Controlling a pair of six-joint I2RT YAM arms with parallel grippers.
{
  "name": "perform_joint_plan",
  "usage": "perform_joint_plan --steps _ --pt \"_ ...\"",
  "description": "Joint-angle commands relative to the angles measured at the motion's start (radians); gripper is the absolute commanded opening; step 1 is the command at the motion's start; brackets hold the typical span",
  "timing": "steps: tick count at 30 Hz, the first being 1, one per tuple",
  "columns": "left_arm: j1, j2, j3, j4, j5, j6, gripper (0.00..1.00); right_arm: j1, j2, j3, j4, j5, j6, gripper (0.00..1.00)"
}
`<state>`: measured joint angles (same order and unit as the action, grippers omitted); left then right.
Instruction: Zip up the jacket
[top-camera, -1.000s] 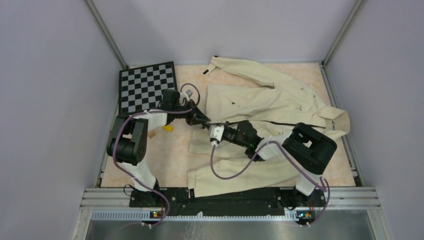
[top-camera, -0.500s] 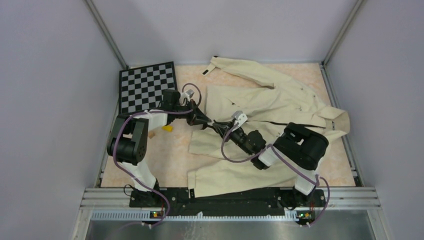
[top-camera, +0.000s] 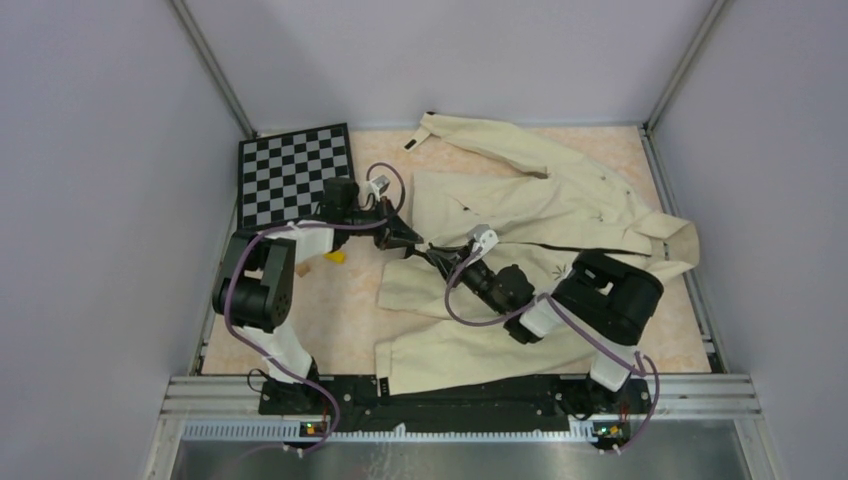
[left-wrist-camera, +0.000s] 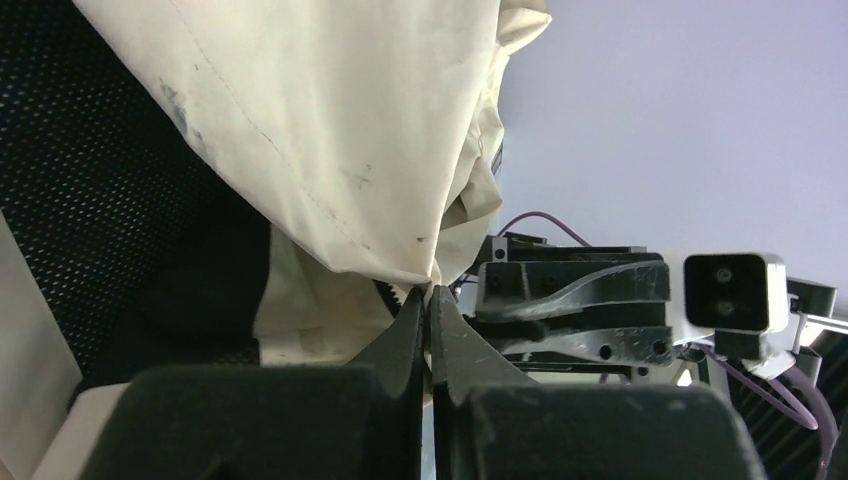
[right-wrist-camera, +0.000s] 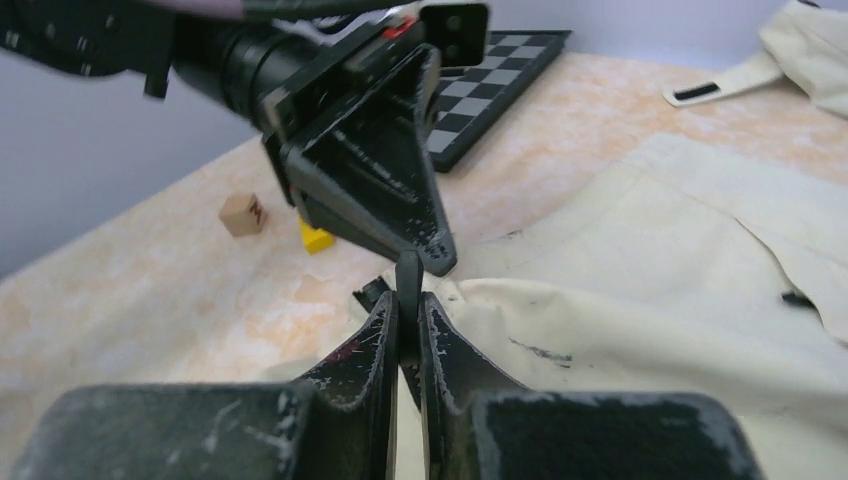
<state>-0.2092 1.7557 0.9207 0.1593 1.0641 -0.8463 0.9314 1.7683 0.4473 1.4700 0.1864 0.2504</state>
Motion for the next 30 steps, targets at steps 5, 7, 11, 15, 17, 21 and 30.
perform_joint_plan --steps 5,7,11,15,17,21,30 --pt "0.028 -0.04 -0.069 0.174 0.024 -0.057 0.06 -0.055 0.111 0.051 0.251 -0.404 -0.244 0.0" --pt "0.028 -0.053 -0.08 0.179 0.006 -0.061 0.16 -0.056 0.118 0.068 0.251 -0.416 -0.242 0.0" --pt "0.027 -0.092 -0.091 0.122 -0.055 -0.008 0.38 -0.057 0.125 0.078 0.252 -0.395 -0.237 0.0" --pt "0.025 -0.122 -0.113 0.09 -0.086 0.051 0.49 -0.058 0.125 0.074 0.252 -0.393 -0.235 0.0" --pt "0.023 -0.133 -0.128 0.079 -0.094 0.065 0.52 -0.059 0.123 0.072 0.252 -0.387 -0.232 0.0" --pt "0.021 -0.162 -0.139 -0.018 -0.148 0.131 0.5 -0.059 0.119 0.082 0.252 -0.38 -0.23 0.0" --pt "0.026 -0.266 -0.255 0.107 -0.181 0.065 0.52 -0.075 0.117 0.09 0.251 -0.387 -0.207 0.0"
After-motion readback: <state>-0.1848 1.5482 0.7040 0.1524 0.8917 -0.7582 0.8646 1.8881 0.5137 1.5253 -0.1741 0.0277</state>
